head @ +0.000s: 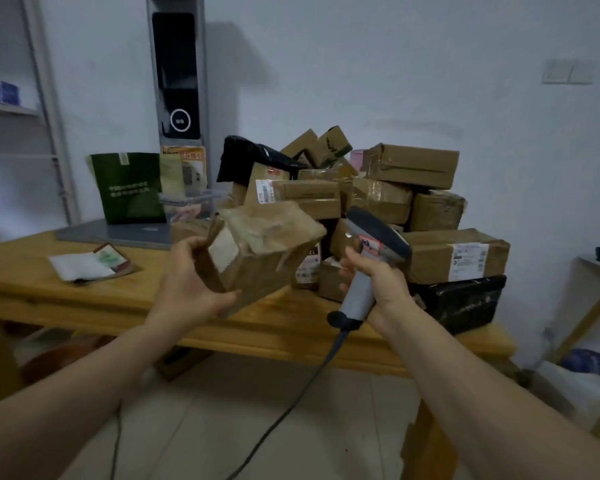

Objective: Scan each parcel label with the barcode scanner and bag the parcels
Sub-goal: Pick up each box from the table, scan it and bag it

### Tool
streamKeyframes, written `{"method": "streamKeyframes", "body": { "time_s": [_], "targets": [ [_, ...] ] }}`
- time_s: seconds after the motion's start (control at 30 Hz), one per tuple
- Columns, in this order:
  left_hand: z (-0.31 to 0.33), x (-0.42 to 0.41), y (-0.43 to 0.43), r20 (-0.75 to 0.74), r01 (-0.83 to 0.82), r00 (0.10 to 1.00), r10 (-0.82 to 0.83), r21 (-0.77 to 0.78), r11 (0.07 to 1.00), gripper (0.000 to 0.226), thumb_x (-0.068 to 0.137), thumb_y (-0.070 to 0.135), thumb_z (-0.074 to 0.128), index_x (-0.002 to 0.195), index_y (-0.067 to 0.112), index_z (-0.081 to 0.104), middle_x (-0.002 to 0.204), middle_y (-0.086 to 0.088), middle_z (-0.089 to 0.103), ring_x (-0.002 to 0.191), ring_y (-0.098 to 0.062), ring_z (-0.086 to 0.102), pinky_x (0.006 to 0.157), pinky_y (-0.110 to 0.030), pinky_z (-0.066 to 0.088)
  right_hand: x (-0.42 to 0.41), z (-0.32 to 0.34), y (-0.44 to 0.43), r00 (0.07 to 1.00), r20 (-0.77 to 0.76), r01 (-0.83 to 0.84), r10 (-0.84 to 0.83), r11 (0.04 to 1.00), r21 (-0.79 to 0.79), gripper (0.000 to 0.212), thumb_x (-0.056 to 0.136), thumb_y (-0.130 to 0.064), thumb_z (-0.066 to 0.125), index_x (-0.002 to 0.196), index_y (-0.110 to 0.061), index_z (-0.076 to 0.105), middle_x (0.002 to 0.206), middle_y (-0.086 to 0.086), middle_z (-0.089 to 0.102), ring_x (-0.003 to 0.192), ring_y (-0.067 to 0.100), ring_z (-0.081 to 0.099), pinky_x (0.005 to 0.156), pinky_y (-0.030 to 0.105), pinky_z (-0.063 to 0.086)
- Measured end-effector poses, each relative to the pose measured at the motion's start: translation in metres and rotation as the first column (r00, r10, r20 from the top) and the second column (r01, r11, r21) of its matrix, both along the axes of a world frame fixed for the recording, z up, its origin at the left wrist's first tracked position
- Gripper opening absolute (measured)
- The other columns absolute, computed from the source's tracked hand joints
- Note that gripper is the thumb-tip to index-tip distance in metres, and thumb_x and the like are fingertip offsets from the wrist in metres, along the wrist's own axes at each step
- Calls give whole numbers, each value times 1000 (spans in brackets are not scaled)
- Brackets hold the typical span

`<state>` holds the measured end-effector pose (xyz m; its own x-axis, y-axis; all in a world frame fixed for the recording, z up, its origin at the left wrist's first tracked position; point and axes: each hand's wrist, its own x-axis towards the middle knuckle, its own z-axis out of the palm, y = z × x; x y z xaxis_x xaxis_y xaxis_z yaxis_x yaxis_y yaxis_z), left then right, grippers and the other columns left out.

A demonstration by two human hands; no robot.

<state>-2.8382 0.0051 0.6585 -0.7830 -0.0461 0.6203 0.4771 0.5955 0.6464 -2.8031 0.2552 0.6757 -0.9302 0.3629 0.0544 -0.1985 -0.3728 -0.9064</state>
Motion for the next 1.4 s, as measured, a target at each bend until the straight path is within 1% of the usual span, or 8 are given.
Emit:
{"method": "streamKeyframes", "body": {
  "time_s": [0.3,0.43,0.5,0.63,0.83,1.0,1.2,1.4],
  "targets": [
    [-76,-24,13,-80,-89,995,51,-593,800,108,43,21,93,133,27,34,142,-17,24,133,-44,26,106,-66,29,-21,-48,-29,970,161,-186,182,982,12,52,61,-26,80,109,-14,64,108,9,70,101,30,66,81,49,56],
    [-80,-15,25,242,-64,964,105,-172,983,136,61,29,89,147,40,-15,152,-6,-28,145,-37,-9,115,-54,16,-27,-63,-42,960,178,-222,216,975,12,39,68,-24,78,105,-16,66,105,8,72,99,29,67,84,46,54],
    [-79,-16,24,452,-27,891,-40,142,990,141,62,25,89,148,35,-22,157,-5,-20,147,-34,0,117,-51,16,-29,-68,-48,960,186,-216,208,976,20,49,61,-28,81,107,-16,67,109,8,71,103,30,65,90,48,53],
    [-68,-27,14,488,-134,766,-419,759,638,84,80,35,68,150,31,22,148,-4,38,127,-25,42,106,-45,36,-30,-74,-52,965,201,-185,167,980,76,46,64,-27,81,106,-16,64,104,7,70,100,29,64,85,44,54],
    [-32,-17,21,518,-323,477,-710,855,407,58,81,40,73,123,15,41,106,-27,55,92,-46,55,66,-57,48,-21,-74,-60,961,215,-198,172,975,104,33,73,-19,79,102,-18,62,105,6,68,99,27,62,88,48,53],
    [-15,-15,8,585,-301,588,-558,799,520,36,86,28,69,113,15,49,99,-16,60,87,-36,58,79,-58,47,-8,-69,-68,964,156,-247,214,941,232,30,77,-17,77,103,-20,63,105,3,68,101,21,63,78,38,58],
    [51,-19,-70,577,-230,815,-57,412,882,50,70,26,81,110,11,54,102,-10,66,87,-24,64,67,-37,53,8,-52,-87,926,161,-374,341,765,525,16,81,-20,75,83,-11,62,64,4,63,46,8,54,48,20,49],
    [108,4,-122,599,-162,790,135,-8,987,54,57,28,85,102,9,62,96,-10,64,87,-26,60,75,-38,50,18,-38,-129,876,84,-408,476,635,656,37,74,-9,80,99,-26,58,77,-12,61,58,-6,56,52,10,43]
  ]
}}
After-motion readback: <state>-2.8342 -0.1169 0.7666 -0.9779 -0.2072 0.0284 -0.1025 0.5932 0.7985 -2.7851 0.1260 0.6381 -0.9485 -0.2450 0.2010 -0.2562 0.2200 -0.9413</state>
